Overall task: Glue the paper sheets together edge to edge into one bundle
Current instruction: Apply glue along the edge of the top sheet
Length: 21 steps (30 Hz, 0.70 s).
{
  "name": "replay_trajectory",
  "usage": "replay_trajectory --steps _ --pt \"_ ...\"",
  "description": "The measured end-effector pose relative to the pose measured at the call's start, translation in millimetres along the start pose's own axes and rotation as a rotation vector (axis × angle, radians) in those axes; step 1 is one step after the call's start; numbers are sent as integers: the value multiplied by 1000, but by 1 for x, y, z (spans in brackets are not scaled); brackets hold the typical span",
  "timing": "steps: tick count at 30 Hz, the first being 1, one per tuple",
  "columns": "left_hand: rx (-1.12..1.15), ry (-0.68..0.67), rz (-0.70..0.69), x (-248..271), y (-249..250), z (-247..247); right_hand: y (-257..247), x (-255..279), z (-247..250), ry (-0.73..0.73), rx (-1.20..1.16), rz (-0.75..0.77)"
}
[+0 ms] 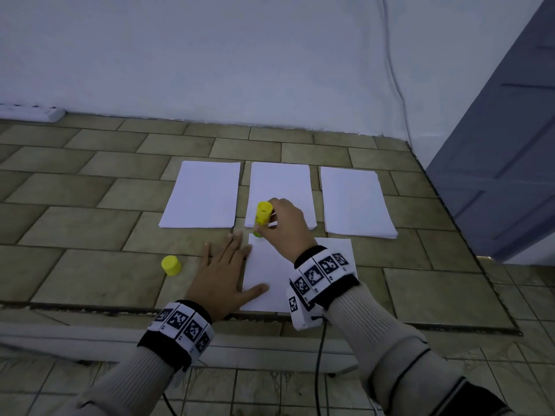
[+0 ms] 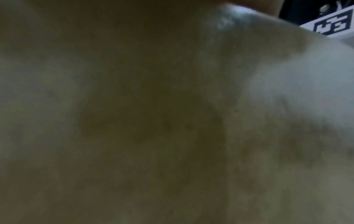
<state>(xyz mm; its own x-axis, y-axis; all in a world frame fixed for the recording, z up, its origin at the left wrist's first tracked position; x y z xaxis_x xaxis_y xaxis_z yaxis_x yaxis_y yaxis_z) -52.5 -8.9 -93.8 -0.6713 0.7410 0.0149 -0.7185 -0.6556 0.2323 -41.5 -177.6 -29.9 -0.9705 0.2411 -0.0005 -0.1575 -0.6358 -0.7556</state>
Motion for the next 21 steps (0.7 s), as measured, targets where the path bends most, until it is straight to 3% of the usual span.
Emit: replay_trajectory --steps 11,21 --pt "-7 20 2 -1 -1 -2 1 -6 -9 -41 134 -7" --pt "-28 21 7 -1 -2 -4 50 16 55 101 73 -133"
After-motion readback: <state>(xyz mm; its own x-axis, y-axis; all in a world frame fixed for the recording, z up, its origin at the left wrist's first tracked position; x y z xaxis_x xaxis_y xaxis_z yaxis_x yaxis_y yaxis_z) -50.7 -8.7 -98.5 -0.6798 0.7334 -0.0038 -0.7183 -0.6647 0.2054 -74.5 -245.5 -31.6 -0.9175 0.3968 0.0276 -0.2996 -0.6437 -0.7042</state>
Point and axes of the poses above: each hand's wrist, its own x-axis away from the middle knuckle, its own z-axis out of the back of the hand, y = z × x, the point moved 1 cm from there along -x, towards the middle knuckle, and after that the axes turned 11 degrees about -z, right-handed, at the moved point
